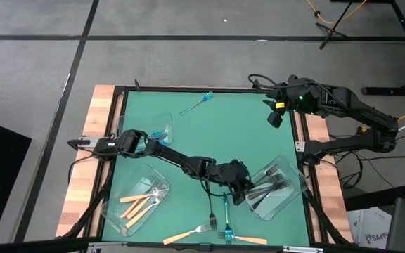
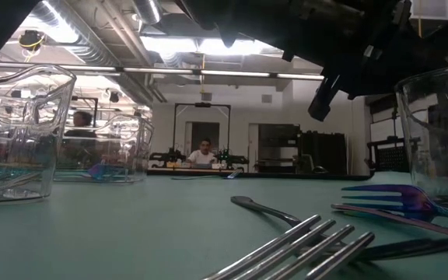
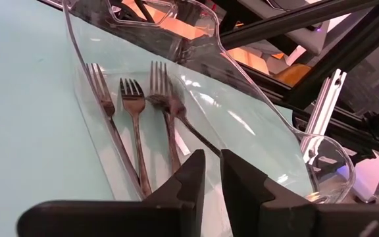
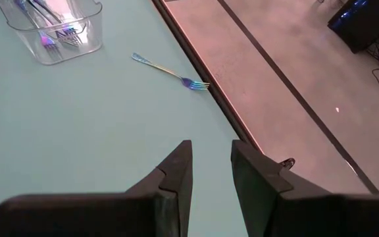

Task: Sort silverware by color (type)
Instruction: Put the black fork into the bottom right transparent bin

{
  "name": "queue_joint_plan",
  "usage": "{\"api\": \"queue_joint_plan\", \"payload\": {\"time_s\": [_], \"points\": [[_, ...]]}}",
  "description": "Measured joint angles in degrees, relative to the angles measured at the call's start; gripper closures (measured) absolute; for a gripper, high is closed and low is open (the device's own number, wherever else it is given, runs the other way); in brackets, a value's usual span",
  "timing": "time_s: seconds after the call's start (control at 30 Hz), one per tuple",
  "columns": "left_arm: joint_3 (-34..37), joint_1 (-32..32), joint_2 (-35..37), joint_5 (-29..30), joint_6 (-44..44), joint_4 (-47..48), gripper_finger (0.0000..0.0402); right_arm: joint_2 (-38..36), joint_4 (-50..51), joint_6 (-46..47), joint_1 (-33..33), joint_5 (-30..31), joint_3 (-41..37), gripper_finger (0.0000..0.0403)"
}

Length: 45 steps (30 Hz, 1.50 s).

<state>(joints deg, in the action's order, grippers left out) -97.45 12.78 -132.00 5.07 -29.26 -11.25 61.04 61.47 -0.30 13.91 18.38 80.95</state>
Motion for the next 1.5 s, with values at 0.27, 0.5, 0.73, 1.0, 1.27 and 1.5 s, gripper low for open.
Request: {"api": "queue_joint_plan", "payload": {"time_s": [0.27,0.5,0.73,1.0,1.27,1.5], "points": [[0.0,0.0,-0.02,-0.01,-0.04,0.05,0.0358,0.0,0.0,0.0,-0.01,-0.01,-0.02,0.0308],[0.04,0.0,-0.02,-0.01,-0.04,0.06,0.0358,0.0,0.02,0.0,0.0,-0.01,-0.02,0.0308],[0.04,0.0,-0.04,-0.05,1.56,0.05,0.0358,0.0,0.02,0.0,0.0,-0.01,-0.02,0.0308],[0.24,-0.02,1.41,-4.09,14.15,-0.05,0.0358,0.02,0.46,0.01,-0.01,-0.03,-0.02,0.0308],[0.09,-0.78,3.78,-13.97,20.01,-1.09,0.0358,0.02,0.6,0.02,0.0,-0.28,-0.02,0.0308],[0.04,-1.99,5.77,-18.47,20.88,-1.22,0.0358,0.02,0.68,0.02,-0.01,-1.09,-0.02,0.0308]]}}
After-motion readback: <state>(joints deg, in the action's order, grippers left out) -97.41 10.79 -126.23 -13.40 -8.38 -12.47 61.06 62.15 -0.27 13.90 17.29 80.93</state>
